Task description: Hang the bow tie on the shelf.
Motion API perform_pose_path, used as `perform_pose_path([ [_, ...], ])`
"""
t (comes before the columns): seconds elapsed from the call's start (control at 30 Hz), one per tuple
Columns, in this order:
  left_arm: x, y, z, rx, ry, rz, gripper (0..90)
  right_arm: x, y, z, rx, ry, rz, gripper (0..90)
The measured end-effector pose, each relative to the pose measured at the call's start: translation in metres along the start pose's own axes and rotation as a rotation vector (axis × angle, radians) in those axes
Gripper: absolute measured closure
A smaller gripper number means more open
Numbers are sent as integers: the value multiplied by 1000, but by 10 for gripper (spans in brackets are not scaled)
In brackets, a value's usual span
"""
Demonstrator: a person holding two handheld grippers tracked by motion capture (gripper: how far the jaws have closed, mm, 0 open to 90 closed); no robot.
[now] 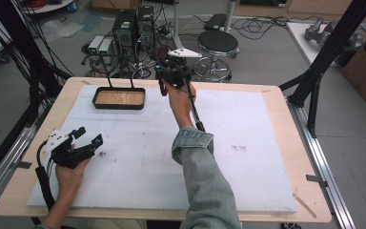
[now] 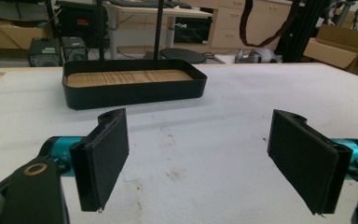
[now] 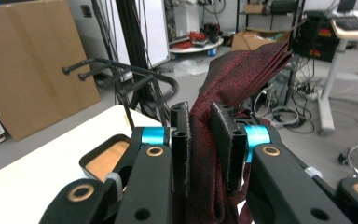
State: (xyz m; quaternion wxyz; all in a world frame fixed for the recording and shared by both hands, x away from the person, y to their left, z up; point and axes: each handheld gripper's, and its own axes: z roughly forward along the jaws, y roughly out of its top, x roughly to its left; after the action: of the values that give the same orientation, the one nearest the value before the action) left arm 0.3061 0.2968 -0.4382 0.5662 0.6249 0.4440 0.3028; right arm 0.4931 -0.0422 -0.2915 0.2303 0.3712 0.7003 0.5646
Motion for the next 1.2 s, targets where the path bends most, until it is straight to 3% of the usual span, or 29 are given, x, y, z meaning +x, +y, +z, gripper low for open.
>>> perform_pose_path([
  [0.2,0,0,0,-3,0,-9,208,16,8,16,-6,50,-10,781],
  [0.23,0,0,0,-5,-1,-11,208,18,9,18,-9,67,-7,781],
  [0.27,0,0,0,-4,0,-11,208,22,10,21,-15,120,12,781],
  [0.33,0,0,0,-9,-2,-13,208,24,10,22,-17,136,11,781],
  [0.43,0,0,0,-8,-2,-13,208,29,10,25,-9,193,16,781],
  [0.5,0,0,0,-7,-3,-12,208,30,10,28,-9,248,47,781],
  [0.77,0,0,0,-7,-3,-13,207,38,8,32,23,338,55,781],
  [0.8,0,0,0,-7,-4,-13,207,41,9,31,29,365,49,780],
  [0.97,0,0,0,-5,-3,-10,209,46,11,29,43,414,3,781],
  [1.2,0,0,0,-4,-3,-11,209,47,12,27,57,496,5,780],
])
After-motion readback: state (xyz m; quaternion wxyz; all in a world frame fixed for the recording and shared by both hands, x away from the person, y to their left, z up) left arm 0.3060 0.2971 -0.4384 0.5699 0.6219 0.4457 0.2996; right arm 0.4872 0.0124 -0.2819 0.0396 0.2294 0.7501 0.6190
